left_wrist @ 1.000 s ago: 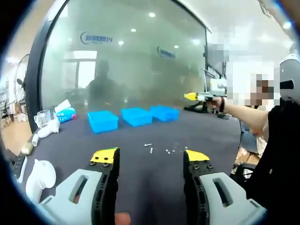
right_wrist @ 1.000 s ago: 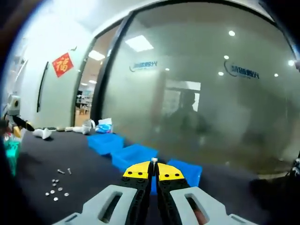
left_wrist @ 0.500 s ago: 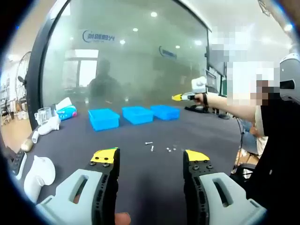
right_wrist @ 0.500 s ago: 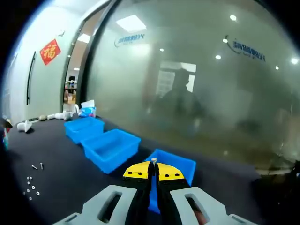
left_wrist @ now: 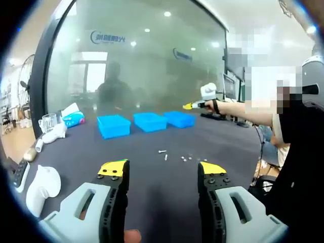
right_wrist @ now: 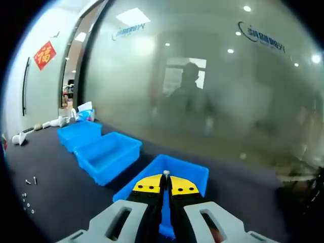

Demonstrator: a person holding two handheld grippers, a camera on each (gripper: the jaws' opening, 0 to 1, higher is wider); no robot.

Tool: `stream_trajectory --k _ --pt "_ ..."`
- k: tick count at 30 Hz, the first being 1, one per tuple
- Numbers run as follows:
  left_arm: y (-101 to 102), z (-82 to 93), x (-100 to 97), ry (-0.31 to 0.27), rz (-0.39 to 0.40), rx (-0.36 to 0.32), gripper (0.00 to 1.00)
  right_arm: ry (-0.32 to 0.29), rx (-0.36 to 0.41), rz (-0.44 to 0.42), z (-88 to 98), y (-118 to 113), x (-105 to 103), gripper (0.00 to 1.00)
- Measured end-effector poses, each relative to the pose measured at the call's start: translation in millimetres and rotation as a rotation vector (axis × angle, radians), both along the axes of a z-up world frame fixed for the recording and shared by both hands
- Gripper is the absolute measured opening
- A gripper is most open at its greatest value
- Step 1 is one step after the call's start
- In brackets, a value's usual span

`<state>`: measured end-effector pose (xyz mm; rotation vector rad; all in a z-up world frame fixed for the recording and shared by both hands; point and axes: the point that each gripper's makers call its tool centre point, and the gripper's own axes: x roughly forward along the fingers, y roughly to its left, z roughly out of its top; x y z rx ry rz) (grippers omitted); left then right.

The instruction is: Sort the screws, nuts, and washers into the corresponding bins

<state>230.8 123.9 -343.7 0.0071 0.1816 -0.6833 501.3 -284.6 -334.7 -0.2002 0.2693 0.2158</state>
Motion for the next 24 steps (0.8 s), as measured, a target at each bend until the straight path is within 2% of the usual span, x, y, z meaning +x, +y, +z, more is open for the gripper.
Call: stream_trajectory --k 3,5,11,18,24 --pt "-1 0.8 0.0 -0.001 -0.001 0.000 0.52 -0.016 -0.018 0.005 1.6 0 1 0.06" --pt "-1 0.8 -0.2 -0.002 -0.001 0.004 0.52 -0.035 -0.043 0.002 4.2 -2 1 0.18" --pt "-1 1.3 -1.5 -0.003 -0.003 0.006 0.52 -0.053 -0.007 0.006 9.5 -1 -5 0.32" --pt "-2 2.5 -1.5 -0.006 -0.006 0.009 0.52 -0.071 0.016 0.038 11.3 8 -24 0.33" --pt "-3 3.2 -2.4 -0.007 -0.006 0.006 0.52 -0.089 0.056 0.099 11.7 24 -61 0.33"
